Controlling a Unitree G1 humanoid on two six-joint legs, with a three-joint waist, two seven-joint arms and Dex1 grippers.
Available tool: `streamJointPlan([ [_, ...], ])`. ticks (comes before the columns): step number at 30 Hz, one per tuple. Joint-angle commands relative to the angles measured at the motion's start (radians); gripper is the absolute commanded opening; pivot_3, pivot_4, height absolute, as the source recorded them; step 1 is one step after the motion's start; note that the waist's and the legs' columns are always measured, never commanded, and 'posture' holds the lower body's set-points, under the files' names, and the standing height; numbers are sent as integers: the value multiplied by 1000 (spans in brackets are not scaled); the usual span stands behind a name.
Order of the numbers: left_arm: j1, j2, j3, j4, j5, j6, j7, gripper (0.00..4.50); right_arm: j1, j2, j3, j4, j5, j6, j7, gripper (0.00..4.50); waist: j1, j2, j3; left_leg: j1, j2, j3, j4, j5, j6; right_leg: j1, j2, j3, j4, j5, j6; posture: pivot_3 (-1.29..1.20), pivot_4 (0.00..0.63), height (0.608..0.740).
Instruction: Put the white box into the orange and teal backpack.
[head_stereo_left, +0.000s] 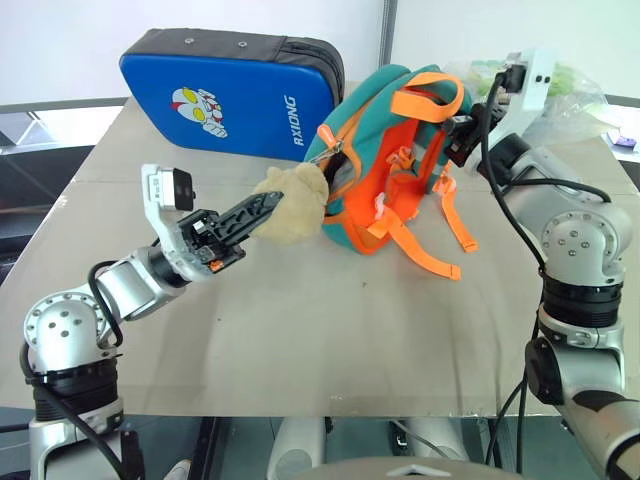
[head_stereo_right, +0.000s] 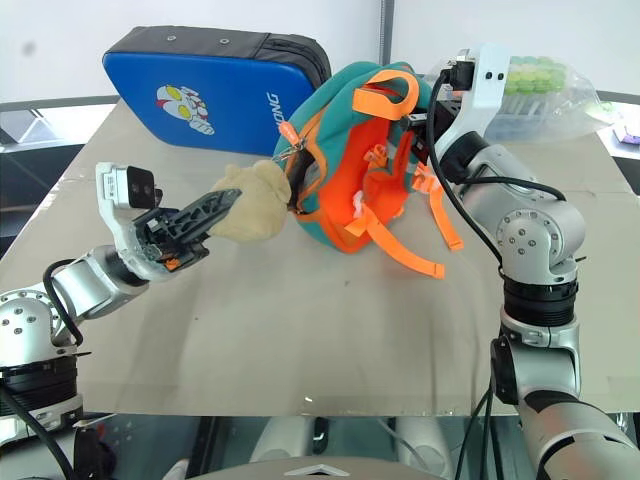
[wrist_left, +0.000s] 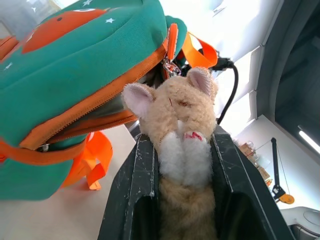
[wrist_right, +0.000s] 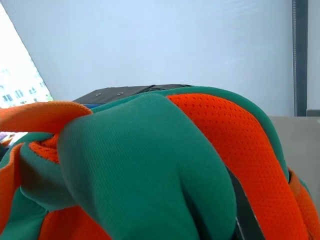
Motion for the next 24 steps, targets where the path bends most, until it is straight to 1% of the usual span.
streamJointPlan([
  [1,127,39,167,104,99,-76,-54,539,-45,-112,-343,91,-138,-190,-232,0,0,0,0,0,0,0,0,0,0,0,0,0,0,0,0,0,150,740],
  [4,175,42,159,110,201,-117,-80,539,-57,-123,-362,120,-148,-208,-265,0,-1,0,0,0,0,1,-1,0,0,0,0,1,-1,0,0,0,150,740],
  [5,178,38,161,101,207,-124,-85,539,-57,-129,-358,122,-153,-208,-263,0,-2,0,0,0,0,1,-1,0,0,0,0,1,-1,0,0,0,150,740],
  [7,168,28,177,70,165,-122,-93,539,-54,-140,-341,116,-156,-201,-246,0,-2,0,0,0,0,1,-1,0,0,0,0,1,-1,0,0,0,150,740],
  [9,127,14,190,40,89,-132,-69,538,-42,-149,-313,88,-149,-176,-210,0,0,0,0,0,0,1,-1,0,0,0,0,1,0,0,0,0,150,740],
  [11,60,5,190,6,-27,-149,-32,538,-10,-183,-236,15,-114,-107,-82,0,5,0,0,0,0,1,-1,0,0,0,0,1,0,0,0,0,150,740],
  [12,21,0,187,-6,-85,-162,-6,537,6,-201,-200,-20,-112,-80,-46,0,10,-1,0,-1,0,0,-1,0,0,-1,-1,0,-1,0,0,0,150,740],
  [14,-57,0,161,-20,-151,-173,40,536,37,-236,-140,-84,-94,-35,6,0,9,-1,1,-3,1,-1,0,0,0,0,-2,-1,-3,0,0,0,150,740],
  [16,-125,2,126,-26,-177,-170,73,536,66,-271,-89,-140,-83,-9,55,0,8,-1,1,-3,0,-1,0,0,0,0,-2,-1,-4,0,1,0,150,740],
  [17,-179,-8,90,-25,-184,-165,91,535,85,-296,-50,-177,-89,-7,98,0,6,-1,0,-3,0,-1,0,0,0,0,-1,-1,-4,0,1,0,150,740],
  [19,-235,-25,55,-19,-191,-157,115,530,104,-322,-14,-213,-103,-12,142,0,5,-1,0,-3,-1,-1,0,0,0,0,-1,-1,-4,0,1,0,150,740],
  [24,-311,-73,12,-24,-203,-146,137,518,116,-320,1,-217,-157,-6,148,0,-2,-1,1,-1,0,1,0,0,0,0,0,1,-3,0,1,0,150,740],
])
